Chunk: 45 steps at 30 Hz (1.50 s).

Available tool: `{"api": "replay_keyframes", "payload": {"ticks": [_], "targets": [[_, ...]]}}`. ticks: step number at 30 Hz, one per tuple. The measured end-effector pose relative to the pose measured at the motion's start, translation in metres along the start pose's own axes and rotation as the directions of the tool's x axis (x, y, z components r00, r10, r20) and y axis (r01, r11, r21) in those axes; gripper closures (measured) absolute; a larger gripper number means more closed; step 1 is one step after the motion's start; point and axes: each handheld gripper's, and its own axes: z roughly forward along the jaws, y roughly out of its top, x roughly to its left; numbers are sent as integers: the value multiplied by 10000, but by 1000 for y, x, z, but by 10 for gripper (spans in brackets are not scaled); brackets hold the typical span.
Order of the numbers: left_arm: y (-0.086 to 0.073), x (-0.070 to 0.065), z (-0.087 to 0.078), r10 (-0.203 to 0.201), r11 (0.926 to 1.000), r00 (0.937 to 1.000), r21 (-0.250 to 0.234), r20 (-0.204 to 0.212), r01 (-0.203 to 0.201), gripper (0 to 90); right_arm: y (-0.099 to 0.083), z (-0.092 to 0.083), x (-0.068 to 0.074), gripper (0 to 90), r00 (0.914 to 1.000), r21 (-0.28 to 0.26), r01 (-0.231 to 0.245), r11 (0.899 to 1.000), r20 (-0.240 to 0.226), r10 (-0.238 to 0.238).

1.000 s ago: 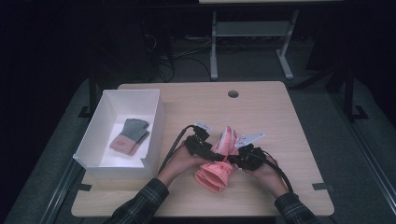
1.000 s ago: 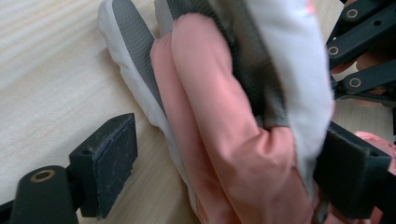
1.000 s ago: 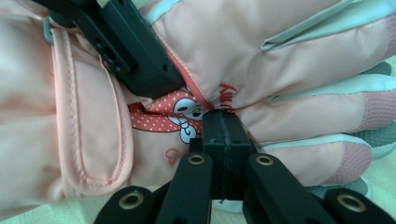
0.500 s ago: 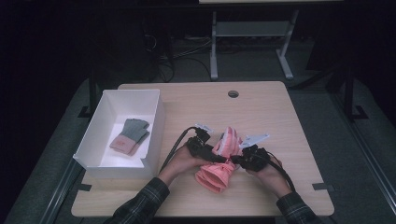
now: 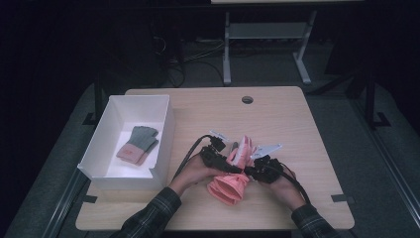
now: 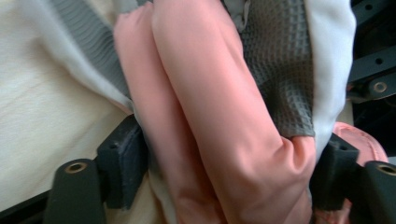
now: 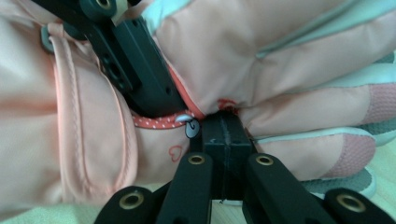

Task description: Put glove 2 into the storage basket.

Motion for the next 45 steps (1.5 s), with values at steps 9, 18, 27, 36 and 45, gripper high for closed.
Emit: {"api": "replay_keyframes", "payload": {"ticks": [9, 18, 27, 36, 45], "targets": [[-3, 8, -4, -366, 9993, 9975, -73, 605, 371, 498, -1, -2, -4, 900, 9997, -80, -164, 9998, -173, 163], [-2, 4, -13, -389, 9979, 9969, -499, 678, 423, 582, -9, -28, -8, 690, 9977, -612, -539, 9967, -448, 512], [5, -9, -35, -243, 9957, 9997, -898, -14, 241, 583, -25, -52, -15, 438, 9954, -1240, -911, 9881, -423, 864], [14, -22, -61, -309, 9938, 9960, -1091, -837, 216, 582, -35, -51, -18, 263, 9934, -1120, -1119, 9874, 106, 1138], [30, -37, -96, -362, 9918, 9930, -1257, -1120, 220, 581, -37, -49, -19, 173, 9914, -1324, -1219, 9837, 319, 1271]]}}
